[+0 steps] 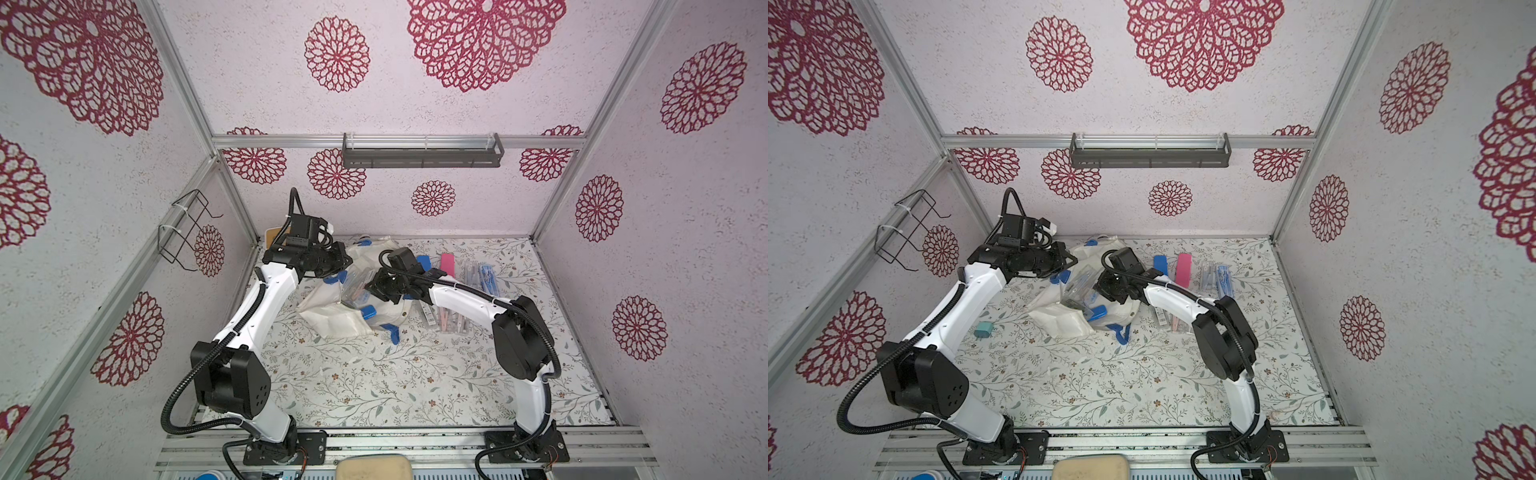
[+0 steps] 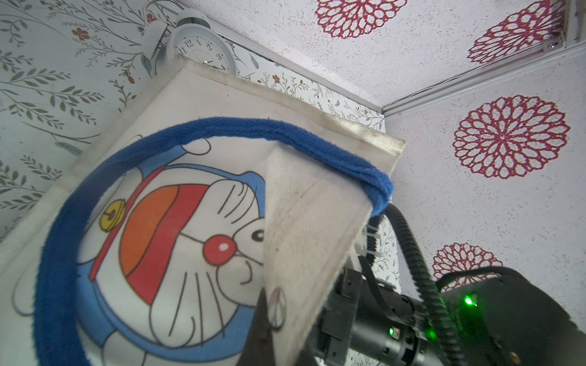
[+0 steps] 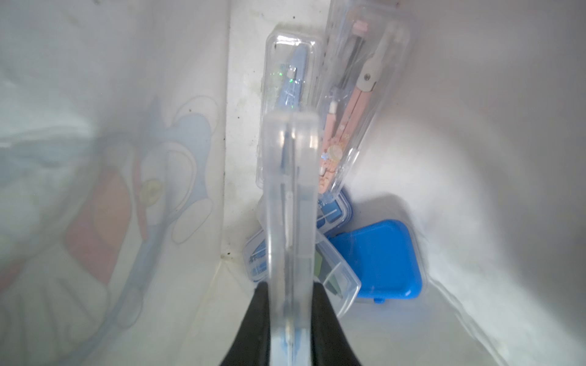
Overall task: Take out the compass set from the canvas bag
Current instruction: Pick up the compass set from the canvas bag, then place the compass set at the center of the board.
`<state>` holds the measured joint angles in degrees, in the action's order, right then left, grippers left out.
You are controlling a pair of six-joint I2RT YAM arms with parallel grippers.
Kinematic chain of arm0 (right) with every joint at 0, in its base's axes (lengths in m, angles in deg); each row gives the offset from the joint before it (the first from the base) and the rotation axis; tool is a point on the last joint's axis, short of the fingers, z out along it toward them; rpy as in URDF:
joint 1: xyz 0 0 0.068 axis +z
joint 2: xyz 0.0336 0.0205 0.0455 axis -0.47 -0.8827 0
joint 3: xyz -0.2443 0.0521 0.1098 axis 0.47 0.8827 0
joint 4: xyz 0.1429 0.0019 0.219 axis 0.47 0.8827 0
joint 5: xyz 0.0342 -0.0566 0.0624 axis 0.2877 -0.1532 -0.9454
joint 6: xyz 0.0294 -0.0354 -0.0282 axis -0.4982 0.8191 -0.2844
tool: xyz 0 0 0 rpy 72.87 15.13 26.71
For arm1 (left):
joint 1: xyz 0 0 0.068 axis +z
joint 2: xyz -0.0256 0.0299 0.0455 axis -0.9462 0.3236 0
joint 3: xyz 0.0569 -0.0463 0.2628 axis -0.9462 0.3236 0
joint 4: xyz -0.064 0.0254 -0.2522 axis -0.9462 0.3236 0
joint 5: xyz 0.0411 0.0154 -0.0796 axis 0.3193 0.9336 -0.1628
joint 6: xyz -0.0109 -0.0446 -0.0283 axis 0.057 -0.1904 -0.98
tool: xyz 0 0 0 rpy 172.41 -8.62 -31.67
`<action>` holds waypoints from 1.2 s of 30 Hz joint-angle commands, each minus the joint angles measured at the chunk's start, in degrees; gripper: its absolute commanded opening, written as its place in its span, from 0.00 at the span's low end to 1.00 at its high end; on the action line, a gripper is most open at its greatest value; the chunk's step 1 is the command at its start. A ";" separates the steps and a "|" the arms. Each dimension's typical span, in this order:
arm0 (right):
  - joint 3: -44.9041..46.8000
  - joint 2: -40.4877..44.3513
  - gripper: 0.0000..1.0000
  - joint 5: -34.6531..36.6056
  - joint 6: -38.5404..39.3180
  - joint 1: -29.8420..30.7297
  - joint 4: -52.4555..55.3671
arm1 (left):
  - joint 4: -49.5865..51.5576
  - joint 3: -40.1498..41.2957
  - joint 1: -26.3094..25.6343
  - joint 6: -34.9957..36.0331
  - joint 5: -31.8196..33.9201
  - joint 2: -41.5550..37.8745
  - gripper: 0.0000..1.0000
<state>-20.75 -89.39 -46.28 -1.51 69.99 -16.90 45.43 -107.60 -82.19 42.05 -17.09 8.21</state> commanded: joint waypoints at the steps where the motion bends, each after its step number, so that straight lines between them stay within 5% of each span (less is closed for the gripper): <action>1: 1.19 5.44 0.11 -1.68 5.05 -1.15 -1.01 | -2.11 -1.27 0.72 0.09 0.08 -1.12 0.00; 17: 12.36 23.99 0.12 -15.20 16.01 -12.34 -1.88 | -1.65 -3.42 1.20 0.23 0.36 0.39 0.00; 23: 17.97 32.31 0.12 -18.37 23.93 -20.67 8.25 | -1.55 -3.73 1.55 0.34 0.26 0.66 0.00; 30: 13.94 30.87 0.13 -5.34 41.68 -32.44 39.81 | -1.42 -4.15 1.84 0.79 0.00 0.74 0.00; 36: 12.89 24.36 0.13 8.46 44.76 -33.96 47.65 | -1.42 -4.61 2.11 0.95 -0.50 0.61 0.00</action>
<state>-6.67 -63.57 -46.21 38.49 35.57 22.50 46.09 -109.55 -80.57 42.16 -16.41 8.91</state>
